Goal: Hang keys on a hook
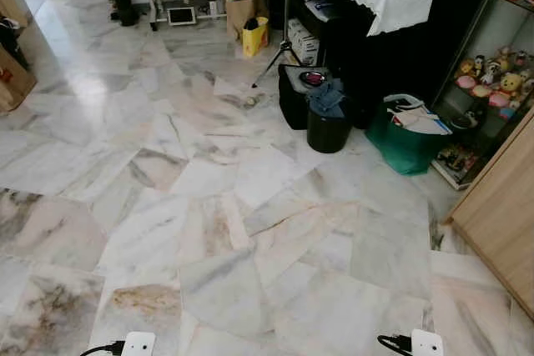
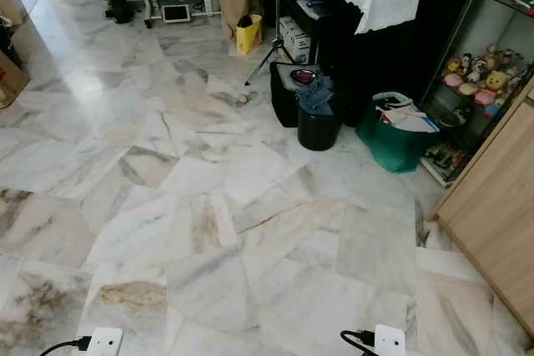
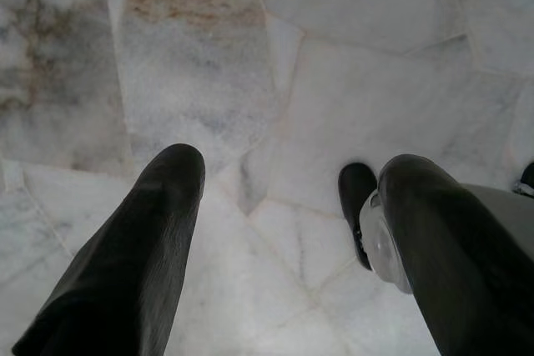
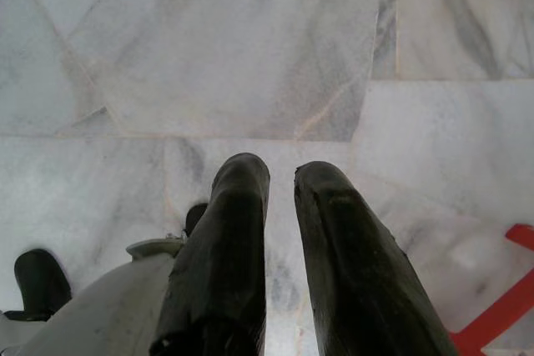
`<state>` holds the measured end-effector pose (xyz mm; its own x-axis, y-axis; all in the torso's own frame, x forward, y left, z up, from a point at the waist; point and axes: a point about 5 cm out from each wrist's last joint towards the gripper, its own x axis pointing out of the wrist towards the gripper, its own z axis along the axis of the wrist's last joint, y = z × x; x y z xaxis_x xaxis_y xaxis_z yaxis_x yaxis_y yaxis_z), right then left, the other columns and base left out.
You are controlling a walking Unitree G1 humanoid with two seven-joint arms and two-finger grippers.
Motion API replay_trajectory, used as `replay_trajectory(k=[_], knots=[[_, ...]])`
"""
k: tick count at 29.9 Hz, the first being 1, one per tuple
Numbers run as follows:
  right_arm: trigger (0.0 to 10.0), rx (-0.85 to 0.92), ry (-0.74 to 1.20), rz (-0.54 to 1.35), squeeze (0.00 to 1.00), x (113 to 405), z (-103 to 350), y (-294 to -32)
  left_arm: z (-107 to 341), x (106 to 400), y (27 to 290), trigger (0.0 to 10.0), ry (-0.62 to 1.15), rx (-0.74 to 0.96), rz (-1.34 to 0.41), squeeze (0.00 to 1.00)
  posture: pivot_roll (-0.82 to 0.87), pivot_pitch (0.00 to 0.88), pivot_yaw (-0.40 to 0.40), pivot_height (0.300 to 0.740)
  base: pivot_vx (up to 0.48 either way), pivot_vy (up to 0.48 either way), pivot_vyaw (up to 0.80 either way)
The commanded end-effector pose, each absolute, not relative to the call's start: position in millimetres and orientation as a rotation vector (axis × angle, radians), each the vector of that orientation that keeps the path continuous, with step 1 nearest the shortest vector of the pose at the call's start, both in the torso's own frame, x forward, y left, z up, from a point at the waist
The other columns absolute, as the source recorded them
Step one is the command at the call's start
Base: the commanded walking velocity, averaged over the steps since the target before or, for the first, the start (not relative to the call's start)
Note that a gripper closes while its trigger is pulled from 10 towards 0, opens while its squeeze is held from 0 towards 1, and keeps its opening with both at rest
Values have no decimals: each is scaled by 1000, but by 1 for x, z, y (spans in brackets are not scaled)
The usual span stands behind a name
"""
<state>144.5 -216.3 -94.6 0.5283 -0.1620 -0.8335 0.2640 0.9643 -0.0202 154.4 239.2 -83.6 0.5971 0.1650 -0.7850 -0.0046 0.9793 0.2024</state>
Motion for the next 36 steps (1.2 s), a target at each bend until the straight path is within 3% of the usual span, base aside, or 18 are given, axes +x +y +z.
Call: replay_trajectory(k=[1,17,36], knots=[[10000,116,1003,-264,0,137,-97,-218,-84,152,240,10000,936,185,97,0,33,0,9,740,0,0,-712],[10000,136,1004,-256,0,138,-98,-215,-84,150,246,10000,944,200,91,0,29,0,21,740,0,0,-709],[10000,132,997,-247,0,143,-95,-218,-84,149,247,10000,942,171,121,0,28,0,8,740,0,-231,-709]])
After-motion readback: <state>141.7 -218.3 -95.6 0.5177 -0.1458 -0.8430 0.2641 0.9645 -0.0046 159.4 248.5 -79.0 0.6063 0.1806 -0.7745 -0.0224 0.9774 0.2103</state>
